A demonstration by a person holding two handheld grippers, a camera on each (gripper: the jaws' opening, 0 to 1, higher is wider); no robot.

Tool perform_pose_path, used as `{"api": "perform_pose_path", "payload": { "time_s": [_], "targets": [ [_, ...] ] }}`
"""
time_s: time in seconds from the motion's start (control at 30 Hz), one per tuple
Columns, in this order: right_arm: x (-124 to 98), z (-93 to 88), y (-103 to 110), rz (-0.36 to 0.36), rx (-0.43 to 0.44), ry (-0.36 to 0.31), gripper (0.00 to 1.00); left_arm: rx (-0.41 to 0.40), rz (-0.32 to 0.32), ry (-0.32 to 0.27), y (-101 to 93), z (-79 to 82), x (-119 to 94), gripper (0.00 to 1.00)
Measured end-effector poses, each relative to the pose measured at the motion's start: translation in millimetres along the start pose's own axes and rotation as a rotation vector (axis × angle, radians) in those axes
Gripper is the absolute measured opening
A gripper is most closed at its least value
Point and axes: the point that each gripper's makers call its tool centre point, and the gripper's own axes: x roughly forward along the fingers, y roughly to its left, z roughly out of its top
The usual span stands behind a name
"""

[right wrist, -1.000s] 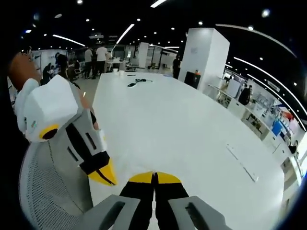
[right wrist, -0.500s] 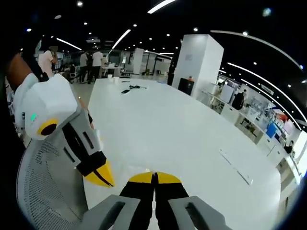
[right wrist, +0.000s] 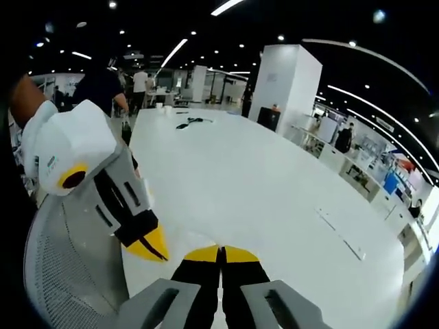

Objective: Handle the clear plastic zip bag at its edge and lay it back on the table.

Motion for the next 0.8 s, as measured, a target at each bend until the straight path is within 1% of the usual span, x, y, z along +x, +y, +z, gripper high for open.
{"api": "perform_pose_path", "payload": {
  "time_s": [0.2,0.33,0.53,0.67,0.73,0.8],
  "targets": [
    [1,-2.9,2,0.003,-0.003,0.016,0.00,0.021,0.006,-0.001,1.3,-0.9,1,0.00],
    [3,-7.0,3,0.006,-0.007,0.031,0.00,0.012,0.012,-0.013,3.4,-0.4,0,0.00],
    [7,-13.8,10,0.011,-0.040,0.061,0.00,-0.007,0.029,-0.028,8.3,-1.6,0,0.00],
    [10,-19.3,15,0.010,-0.066,0.081,0.00,-0.015,0.045,-0.034,11.9,-2.7,0,0.03],
    [15,-25.9,14,0.017,-0.064,0.093,0.00,-0.019,0.053,-0.035,13.9,-3.6,-1,0.06],
    [17,-28.2,17,0.023,-0.070,0.097,0.00,-0.030,0.058,-0.039,15.1,-3.9,-1,0.09]
  ]
}}
